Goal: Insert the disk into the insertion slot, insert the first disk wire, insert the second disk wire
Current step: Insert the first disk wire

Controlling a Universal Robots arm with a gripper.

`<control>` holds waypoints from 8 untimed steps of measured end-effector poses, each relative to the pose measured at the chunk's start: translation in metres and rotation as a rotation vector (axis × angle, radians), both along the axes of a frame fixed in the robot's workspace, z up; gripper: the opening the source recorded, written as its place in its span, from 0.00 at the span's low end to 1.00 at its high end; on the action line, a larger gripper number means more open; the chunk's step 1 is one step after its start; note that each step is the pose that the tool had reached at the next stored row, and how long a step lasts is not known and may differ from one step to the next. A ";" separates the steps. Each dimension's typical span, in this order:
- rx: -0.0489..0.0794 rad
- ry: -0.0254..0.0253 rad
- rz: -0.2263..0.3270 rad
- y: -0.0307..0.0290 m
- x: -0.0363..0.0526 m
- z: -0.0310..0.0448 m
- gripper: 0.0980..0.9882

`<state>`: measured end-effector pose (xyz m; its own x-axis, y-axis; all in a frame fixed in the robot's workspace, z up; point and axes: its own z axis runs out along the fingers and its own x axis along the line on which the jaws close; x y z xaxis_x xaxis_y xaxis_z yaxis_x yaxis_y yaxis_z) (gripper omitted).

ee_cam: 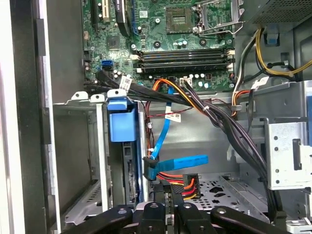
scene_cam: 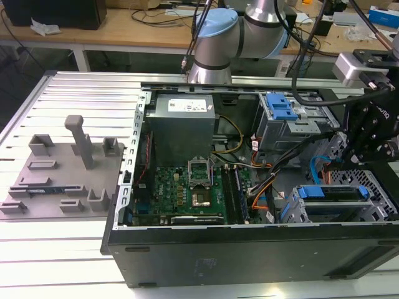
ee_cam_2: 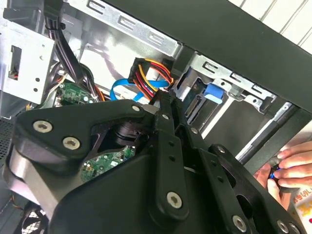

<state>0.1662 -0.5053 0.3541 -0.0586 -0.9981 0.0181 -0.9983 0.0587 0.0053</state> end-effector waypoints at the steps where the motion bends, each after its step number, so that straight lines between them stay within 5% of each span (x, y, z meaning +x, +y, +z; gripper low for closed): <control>1: 0.000 -0.0001 0.000 -0.0039 0.0000 0.0000 0.07; 3: 0.000 0.0000 -0.001 -0.0106 0.0000 0.0000 0.07; 8: -0.001 0.0001 -0.001 -0.0160 0.0001 -0.0001 0.07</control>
<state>0.1663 -0.5213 0.3540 -0.0594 -0.9980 0.0195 -0.9982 0.0595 0.0053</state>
